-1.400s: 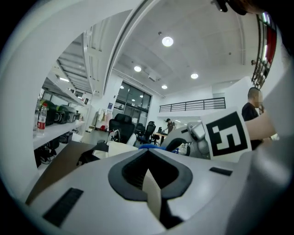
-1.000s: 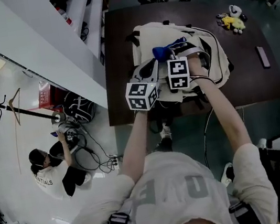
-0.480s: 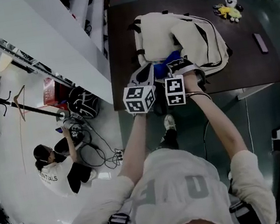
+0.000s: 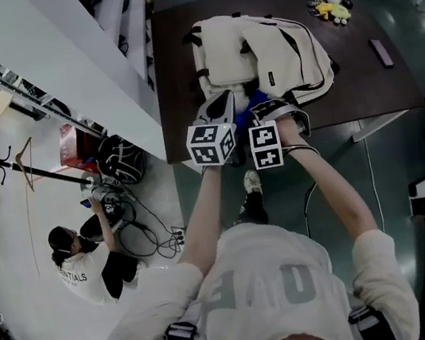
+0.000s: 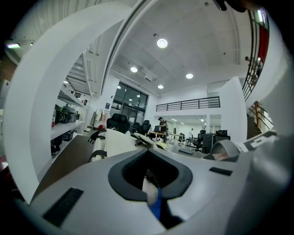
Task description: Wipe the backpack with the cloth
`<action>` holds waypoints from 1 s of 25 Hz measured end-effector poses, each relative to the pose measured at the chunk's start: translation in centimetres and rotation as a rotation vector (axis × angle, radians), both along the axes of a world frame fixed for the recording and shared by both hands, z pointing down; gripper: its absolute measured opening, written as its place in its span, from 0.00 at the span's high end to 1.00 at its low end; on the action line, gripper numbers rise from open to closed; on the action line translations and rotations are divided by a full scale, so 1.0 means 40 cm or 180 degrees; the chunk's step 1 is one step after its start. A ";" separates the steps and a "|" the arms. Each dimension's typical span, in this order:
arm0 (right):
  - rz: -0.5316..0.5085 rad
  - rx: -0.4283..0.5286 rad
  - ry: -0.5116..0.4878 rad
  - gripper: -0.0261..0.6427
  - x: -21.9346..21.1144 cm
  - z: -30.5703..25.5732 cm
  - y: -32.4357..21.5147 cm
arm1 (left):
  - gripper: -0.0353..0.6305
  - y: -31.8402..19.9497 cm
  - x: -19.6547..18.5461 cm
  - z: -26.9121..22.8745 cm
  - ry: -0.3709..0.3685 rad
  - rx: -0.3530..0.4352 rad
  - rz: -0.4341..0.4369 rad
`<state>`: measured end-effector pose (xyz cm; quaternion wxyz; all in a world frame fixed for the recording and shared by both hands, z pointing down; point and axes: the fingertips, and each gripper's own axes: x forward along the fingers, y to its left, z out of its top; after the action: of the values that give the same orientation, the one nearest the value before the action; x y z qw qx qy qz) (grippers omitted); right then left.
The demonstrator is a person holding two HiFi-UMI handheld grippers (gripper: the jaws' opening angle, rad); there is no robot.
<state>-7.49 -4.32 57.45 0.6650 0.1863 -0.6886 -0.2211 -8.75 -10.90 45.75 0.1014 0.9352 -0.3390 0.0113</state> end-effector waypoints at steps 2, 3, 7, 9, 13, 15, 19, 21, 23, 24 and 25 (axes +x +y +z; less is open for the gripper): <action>-0.0019 -0.0087 -0.0034 0.90 0.006 0.015 0.027 | 0.94 -0.008 0.015 -0.014 0.0025 0.0034 0.0010; -0.0007 -0.0098 -0.0103 0.91 0.009 0.014 0.037 | 0.94 -0.015 0.022 -0.020 0.0033 0.0050 0.0011; 0.0209 0.0154 -0.0479 0.90 0.062 -0.083 0.002 | 0.94 -0.072 0.056 -0.045 -0.0048 0.0103 0.0017; 0.0332 0.0383 -0.0513 0.91 0.121 -0.156 -0.053 | 0.93 -0.110 0.083 -0.052 -0.0155 0.0129 0.0067; 0.0607 0.0726 -0.0594 0.91 0.257 -0.286 -0.180 | 0.76 -0.194 0.158 -0.067 -0.0301 0.0168 0.0182; 0.0724 0.0828 -0.0594 0.91 0.321 -0.327 -0.236 | 0.73 -0.232 0.196 -0.065 -0.0440 0.0192 0.0214; 0.0944 0.0870 -0.0725 0.90 0.410 -0.369 -0.330 | 0.73 -0.302 0.258 -0.030 -0.0944 0.0307 0.0281; 0.0977 0.0837 -0.0744 0.91 0.433 -0.368 -0.362 | 0.73 -0.334 0.276 0.003 -0.1242 0.0342 0.0296; 0.0968 0.0807 -0.0718 0.91 0.448 -0.359 -0.389 | 0.73 -0.357 0.288 0.031 -0.1522 0.0321 0.0342; 0.0961 0.0796 -0.0714 0.90 0.453 -0.355 -0.402 | 0.73 -0.369 0.293 0.039 -0.1641 0.0309 0.0364; 0.0955 0.0786 -0.0720 0.91 0.456 -0.351 -0.416 | 0.73 -0.381 0.295 0.044 -0.1745 0.0294 0.0373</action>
<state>10.75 -20.95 43.41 0.5812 0.3902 -0.6910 -0.1800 3.05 -26.13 47.50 -0.0376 0.9189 -0.2993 0.2542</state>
